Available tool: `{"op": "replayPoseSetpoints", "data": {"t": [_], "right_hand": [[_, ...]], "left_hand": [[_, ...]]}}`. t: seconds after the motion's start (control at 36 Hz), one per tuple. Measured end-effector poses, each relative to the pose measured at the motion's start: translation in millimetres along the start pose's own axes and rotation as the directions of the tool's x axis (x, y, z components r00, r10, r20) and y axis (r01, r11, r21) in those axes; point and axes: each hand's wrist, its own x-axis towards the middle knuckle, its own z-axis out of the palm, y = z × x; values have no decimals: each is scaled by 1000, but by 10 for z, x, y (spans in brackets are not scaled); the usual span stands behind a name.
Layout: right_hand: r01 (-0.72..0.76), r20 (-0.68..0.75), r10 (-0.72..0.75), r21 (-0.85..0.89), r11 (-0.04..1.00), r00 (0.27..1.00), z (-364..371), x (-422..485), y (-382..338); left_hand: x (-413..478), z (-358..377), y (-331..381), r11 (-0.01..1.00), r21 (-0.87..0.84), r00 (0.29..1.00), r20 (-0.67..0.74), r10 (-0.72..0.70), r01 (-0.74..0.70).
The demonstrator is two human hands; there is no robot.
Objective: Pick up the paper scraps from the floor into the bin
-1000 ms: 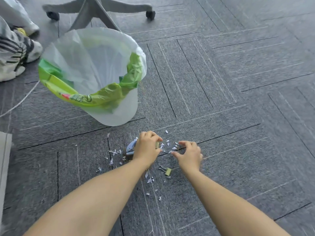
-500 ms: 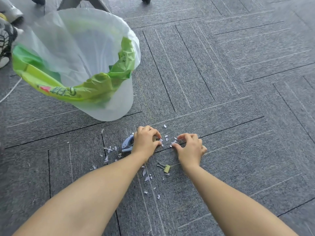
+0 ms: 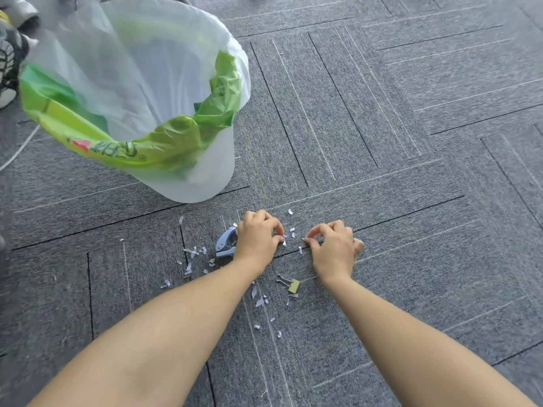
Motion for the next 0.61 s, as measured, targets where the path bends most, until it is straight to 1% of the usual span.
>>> {"op": "replayPoseSetpoints", "data": {"t": [0.14,0.19,0.25,0.31,0.39,0.42,0.47,0.53,0.58,0.61], "right_hand": [[12,40,-10,-53,999,999,-29,34,-40],[59,52,-54,-101,993,997,-39,42,-43],[135,63,-127,-161,978,990,-53,29,-35],[190,102,-172,-196,962,980,-78,-3,-28],[212,168,-187,-141,967,968,-144,-94,-27],[217,170,-198,-103,971,965,-181,-127,-38],[221,167,-217,-5,975,962,-255,-187,-80],[200,185,-226,151,968,956,-337,-245,-145],[173,192,-242,316,933,951,-451,-317,-236],[177,189,-258,361,916,947,-525,-360,-291]], "left_hand": [[11,12,-13,996,62,998,-12,63,-62],[2,12,-12,991,96,996,-10,94,-92],[-23,26,-9,983,141,993,-4,122,-120],[-67,34,-10,970,196,989,11,145,-144],[-124,37,-35,948,256,982,63,179,-189],[-133,13,-31,952,238,981,72,182,-194],[-162,-91,9,975,138,984,73,165,-174],[-229,-250,69,989,-5,987,64,149,-149],[-369,-465,132,978,-165,985,100,141,-124],[-458,-585,156,966,-235,982,123,143,-111]]}}
